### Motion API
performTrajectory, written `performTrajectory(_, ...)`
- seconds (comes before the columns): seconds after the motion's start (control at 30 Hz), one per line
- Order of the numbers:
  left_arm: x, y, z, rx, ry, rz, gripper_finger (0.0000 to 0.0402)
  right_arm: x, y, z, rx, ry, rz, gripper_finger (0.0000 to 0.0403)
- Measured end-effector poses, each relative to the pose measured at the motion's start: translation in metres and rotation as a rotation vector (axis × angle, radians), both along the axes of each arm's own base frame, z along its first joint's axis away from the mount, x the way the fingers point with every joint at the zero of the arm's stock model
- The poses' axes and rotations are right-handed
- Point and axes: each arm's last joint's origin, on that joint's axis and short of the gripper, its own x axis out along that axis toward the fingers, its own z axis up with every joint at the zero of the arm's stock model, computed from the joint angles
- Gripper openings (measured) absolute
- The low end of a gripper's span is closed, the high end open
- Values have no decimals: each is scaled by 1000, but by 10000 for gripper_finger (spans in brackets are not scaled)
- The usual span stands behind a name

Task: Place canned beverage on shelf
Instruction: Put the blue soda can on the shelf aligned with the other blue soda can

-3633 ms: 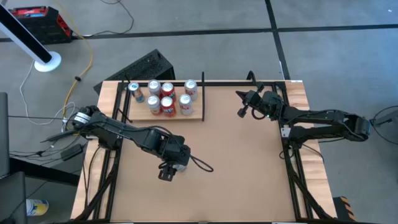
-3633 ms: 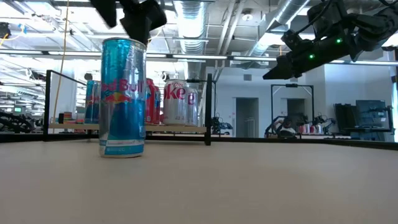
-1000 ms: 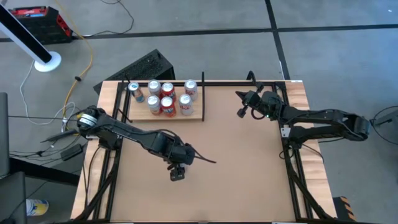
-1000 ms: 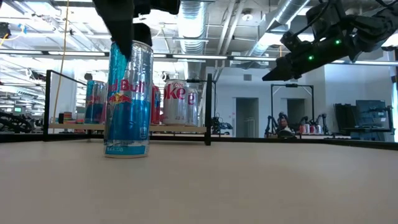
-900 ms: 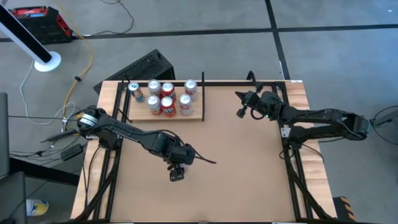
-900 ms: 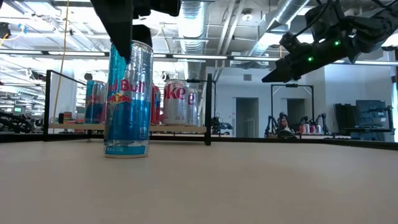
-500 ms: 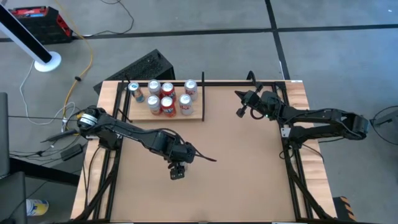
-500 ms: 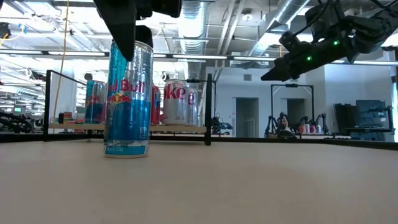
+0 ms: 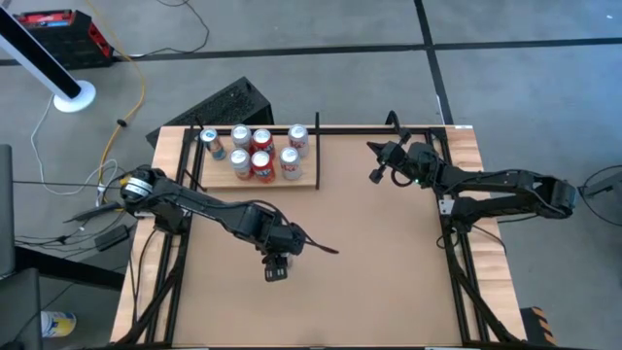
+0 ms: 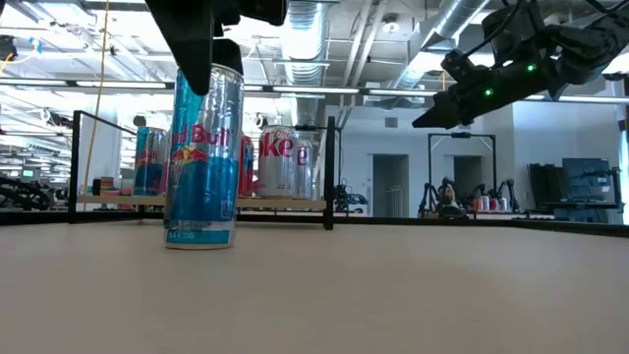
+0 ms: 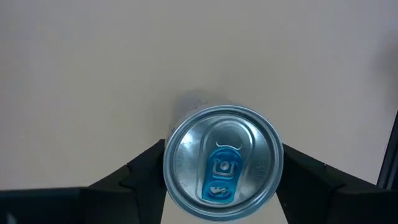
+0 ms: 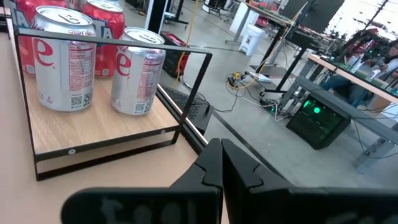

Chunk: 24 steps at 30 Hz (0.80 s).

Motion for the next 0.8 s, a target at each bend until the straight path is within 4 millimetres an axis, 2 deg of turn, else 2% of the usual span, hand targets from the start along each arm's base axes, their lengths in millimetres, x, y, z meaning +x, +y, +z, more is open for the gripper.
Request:
performTrajectory(0.2,5,6,22,32,-38,-29,223,0,0,0,0,0,0,21)
performTrajectory(0.4,-5,16,56,135,32,-56,223,0,0,0,0,0,0,21)
performTrajectory(0.6,-26,32,86,241,15,-80,223,0,0,0,1,1,0,21)
performTrajectory(0.8,-68,51,111,311,84,17,223,0,0,0,1,1,0,21)
